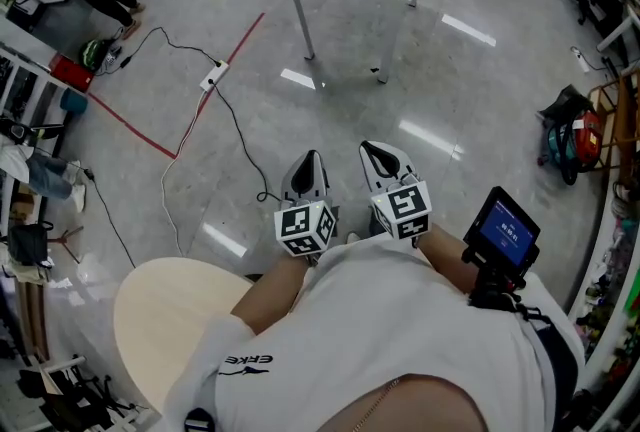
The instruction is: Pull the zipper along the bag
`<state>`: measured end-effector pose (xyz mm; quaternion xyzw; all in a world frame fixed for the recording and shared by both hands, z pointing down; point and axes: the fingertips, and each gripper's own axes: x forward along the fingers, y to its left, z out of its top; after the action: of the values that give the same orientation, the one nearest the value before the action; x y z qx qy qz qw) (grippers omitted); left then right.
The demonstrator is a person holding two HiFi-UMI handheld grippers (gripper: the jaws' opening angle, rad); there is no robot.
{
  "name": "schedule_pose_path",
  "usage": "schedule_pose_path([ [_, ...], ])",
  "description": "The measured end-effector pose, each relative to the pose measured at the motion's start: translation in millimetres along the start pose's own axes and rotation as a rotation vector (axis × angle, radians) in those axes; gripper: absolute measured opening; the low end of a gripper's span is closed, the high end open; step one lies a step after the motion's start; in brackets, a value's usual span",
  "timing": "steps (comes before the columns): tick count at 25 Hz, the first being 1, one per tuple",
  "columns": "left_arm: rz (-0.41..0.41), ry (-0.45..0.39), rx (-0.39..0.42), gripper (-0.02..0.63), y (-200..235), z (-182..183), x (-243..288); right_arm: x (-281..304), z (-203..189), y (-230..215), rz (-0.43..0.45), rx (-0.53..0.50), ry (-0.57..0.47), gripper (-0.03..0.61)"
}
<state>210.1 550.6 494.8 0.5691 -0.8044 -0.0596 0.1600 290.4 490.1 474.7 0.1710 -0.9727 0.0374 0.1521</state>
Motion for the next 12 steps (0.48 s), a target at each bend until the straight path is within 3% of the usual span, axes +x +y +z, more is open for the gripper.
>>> schedule_pose_path([
  [9,0.016,-0.004,0.013,0.005,-1,13,52,33,13,-44,0.006,0.012,-0.017,0.005],
  [12,0.019,0.000,0.015,0.005,-9,23,101,60,23,-85,0.010,0.022,-0.018,0.005],
])
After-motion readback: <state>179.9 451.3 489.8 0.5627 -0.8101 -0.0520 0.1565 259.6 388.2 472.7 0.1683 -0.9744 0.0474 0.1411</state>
